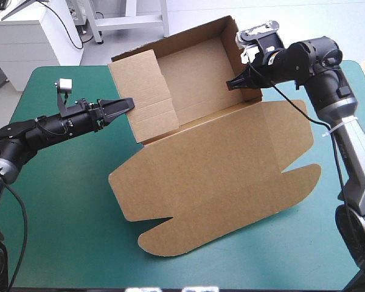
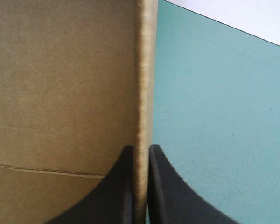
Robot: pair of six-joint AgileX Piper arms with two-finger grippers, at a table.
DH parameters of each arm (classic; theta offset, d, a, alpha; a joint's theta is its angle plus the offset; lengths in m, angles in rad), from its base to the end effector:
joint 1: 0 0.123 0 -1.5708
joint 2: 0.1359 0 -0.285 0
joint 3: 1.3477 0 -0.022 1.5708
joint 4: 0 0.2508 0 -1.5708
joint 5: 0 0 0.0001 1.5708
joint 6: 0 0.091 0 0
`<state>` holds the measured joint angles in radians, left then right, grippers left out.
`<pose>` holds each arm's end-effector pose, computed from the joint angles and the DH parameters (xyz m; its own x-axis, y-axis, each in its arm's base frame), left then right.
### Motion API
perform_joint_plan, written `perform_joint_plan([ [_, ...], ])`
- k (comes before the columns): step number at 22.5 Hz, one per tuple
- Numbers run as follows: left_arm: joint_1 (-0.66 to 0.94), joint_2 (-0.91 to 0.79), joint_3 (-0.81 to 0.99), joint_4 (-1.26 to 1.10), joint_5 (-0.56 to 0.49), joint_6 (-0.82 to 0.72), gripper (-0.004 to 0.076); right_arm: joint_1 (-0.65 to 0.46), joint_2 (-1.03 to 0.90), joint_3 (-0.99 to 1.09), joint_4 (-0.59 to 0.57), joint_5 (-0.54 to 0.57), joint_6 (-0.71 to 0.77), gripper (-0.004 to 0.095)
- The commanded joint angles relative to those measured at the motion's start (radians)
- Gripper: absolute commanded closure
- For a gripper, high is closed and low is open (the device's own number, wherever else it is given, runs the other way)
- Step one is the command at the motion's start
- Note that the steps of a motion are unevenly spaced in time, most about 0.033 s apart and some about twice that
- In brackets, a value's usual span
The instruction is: Fold the box
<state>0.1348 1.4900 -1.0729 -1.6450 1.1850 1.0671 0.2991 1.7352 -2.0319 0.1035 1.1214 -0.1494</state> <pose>0.3031 -0.0438 0.3420 -0.6622 -0.3381 -0.6687 0.5590 0.3714 -0.7414 0.3566 0.1188 0.4487 -0.6002 -0.2936 -0.7440 -0.4241 0.9055 -0.0151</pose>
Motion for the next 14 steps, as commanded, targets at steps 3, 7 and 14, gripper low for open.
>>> perform_joint_plan([
  [3, -0.007, -0.033, -0.045, -0.065, 0.089, -0.021, 0.0139, 0.006, -0.039, -0.026, 0.015, -0.082, 0.033, 0.0925],
  [7, -0.049, -0.033, -0.210, 0.161, -0.054, -0.197, 0.0139, 0.006, -0.019, -0.026, 0.012, -0.080, 0.042, 0.0925],
  [14, -0.257, -0.030, -0.479, 0.838, -0.307, -0.681, 0.0139, 0.006, -0.007, -0.026, 0.012, -0.091, 0.062, 0.0925],
])
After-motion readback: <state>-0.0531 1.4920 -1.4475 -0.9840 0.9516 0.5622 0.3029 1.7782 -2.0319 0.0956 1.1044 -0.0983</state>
